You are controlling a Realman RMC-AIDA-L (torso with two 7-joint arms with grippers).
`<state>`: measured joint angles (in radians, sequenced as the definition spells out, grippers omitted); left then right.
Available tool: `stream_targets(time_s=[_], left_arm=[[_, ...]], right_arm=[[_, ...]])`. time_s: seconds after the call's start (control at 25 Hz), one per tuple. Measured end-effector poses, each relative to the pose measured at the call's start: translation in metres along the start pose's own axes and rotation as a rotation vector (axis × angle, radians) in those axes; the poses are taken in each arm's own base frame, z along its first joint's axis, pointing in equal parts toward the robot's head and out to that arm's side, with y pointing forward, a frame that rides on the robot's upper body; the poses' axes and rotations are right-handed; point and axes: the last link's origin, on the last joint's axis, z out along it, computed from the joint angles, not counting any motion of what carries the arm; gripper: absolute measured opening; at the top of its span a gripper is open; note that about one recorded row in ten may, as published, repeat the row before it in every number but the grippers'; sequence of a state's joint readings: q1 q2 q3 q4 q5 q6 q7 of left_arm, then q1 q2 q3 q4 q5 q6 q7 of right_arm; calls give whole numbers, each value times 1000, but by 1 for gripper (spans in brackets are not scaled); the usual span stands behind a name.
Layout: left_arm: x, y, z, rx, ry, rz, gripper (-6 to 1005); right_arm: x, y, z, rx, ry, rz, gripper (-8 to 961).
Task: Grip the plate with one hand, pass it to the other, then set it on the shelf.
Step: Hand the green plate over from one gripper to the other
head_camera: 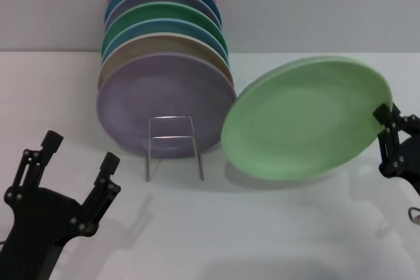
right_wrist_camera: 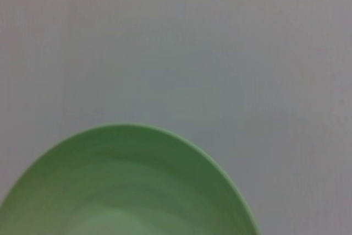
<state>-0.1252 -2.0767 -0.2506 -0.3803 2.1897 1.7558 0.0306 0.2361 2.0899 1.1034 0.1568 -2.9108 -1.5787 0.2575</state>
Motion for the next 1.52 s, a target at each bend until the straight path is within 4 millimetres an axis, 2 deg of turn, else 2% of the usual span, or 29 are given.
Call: stream_targets(time_s=[0.12, 0.24, 0.52, 0.76, 1.2, 1.52], left_arm=[[-4, 2, 3, -5, -20, -7, 830], [-7, 5, 9, -13, -31, -3, 830], [-10, 9, 13, -7, -54, 8, 830], [-14, 14, 16, -2, -80, -6, 830], [-18, 27, 17, -52, -112, -3, 830], [-23, 37, 19, -109, -149, 3, 830]], right_arm=[[1, 6, -8, 26, 4, 10, 20], [-1, 20, -19, 68, 8, 20, 20], [3, 44, -25, 128, 27, 20, 19], [4, 59, -40, 233, 48, -3, 19], [-3, 70, -55, 368, 39, -38, 20], [-2, 73, -51, 351, 41, -44, 19]])
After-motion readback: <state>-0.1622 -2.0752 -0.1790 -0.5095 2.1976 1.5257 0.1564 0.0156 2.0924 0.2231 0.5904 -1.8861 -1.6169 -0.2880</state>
